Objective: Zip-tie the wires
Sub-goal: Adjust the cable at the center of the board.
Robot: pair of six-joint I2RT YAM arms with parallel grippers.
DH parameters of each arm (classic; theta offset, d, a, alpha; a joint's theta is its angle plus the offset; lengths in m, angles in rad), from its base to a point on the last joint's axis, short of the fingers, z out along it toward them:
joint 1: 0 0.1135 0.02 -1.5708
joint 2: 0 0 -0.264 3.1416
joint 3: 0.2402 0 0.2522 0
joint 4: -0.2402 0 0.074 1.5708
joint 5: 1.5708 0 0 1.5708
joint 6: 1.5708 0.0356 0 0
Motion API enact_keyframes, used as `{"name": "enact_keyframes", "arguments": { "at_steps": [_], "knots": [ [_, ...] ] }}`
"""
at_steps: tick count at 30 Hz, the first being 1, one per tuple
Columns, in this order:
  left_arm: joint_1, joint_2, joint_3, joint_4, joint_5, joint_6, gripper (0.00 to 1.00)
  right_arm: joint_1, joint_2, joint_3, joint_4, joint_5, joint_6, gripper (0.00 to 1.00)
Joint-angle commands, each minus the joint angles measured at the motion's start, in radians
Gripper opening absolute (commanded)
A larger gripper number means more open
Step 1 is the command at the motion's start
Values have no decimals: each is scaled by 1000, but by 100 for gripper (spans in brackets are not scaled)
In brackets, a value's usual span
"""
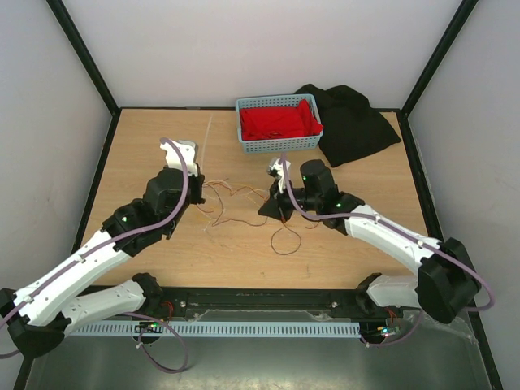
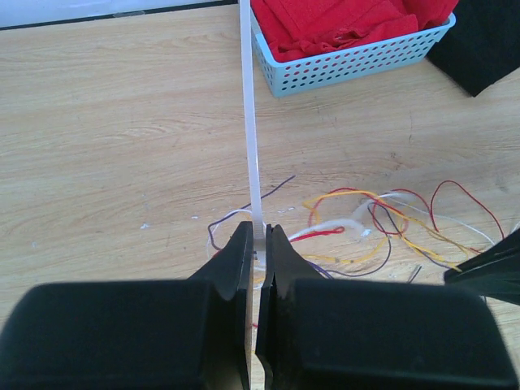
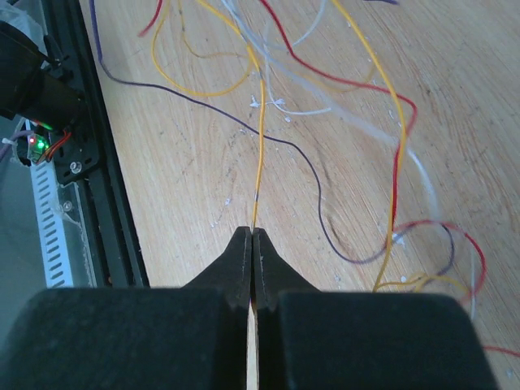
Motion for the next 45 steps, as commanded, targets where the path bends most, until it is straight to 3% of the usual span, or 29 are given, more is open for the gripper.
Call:
{"name": "enact_keyframes", "arguments": {
  "at_steps": [1, 25, 32, 40, 45],
  "knots": [
    [15, -21, 0, -1, 1, 13, 0, -34, -75, -32, -58, -24, 16, 0],
    [56, -63, -18, -27, 15, 10, 0, -222, -205, -115, -124, 53, 31, 0],
    [58, -55, -18, -25, 28, -4, 0, -223, -181, -106, -108, -44, 38, 0],
    [58, -47, -25, -25, 55, -26, 0, -217, -102, -86, 56, -178, 158, 0],
    [58, -43, -30, -24, 64, -36, 0, -158, -50, -50, 92, -165, 178, 0]
  ]
}}
